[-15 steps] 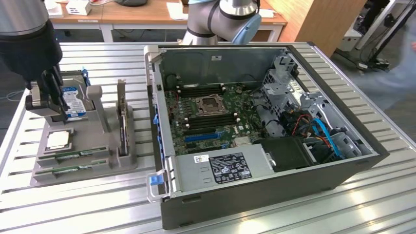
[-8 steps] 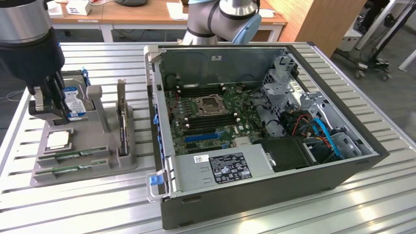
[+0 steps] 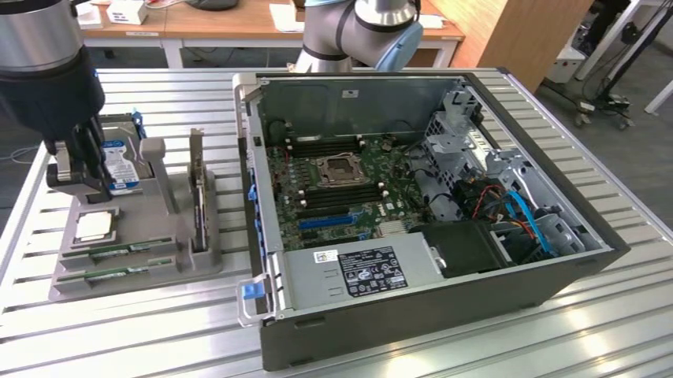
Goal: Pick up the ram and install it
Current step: 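Pick up the ram and move it above insertion slot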
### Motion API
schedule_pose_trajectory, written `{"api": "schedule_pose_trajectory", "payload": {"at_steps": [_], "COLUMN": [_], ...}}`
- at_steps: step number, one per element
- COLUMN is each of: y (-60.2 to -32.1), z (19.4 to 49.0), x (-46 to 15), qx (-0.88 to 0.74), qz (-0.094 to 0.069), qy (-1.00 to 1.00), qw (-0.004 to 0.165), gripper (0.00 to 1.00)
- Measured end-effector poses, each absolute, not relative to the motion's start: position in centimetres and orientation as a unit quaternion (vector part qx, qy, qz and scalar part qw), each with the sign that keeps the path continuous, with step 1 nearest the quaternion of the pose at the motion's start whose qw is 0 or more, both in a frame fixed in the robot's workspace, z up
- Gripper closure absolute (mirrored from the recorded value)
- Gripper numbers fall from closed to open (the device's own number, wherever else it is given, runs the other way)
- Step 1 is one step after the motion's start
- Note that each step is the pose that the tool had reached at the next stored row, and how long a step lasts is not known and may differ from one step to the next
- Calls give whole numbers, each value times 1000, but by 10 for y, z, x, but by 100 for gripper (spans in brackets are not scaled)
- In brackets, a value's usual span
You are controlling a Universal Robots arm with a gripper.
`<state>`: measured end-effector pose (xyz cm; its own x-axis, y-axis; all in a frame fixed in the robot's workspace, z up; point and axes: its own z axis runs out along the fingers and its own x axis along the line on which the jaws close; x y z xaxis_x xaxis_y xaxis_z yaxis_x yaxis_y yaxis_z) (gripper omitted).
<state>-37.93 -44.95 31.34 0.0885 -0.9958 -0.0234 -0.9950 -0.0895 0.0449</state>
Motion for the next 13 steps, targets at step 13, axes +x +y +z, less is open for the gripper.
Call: {"api": "schedule_pose_trajectory", "payload": {"at_steps": [13], "y": [-467], "z": [314], "x": [-379], "qx": [738], "qz": [-24], "qy": [-675], "qw": [9], "gripper": [71]}}
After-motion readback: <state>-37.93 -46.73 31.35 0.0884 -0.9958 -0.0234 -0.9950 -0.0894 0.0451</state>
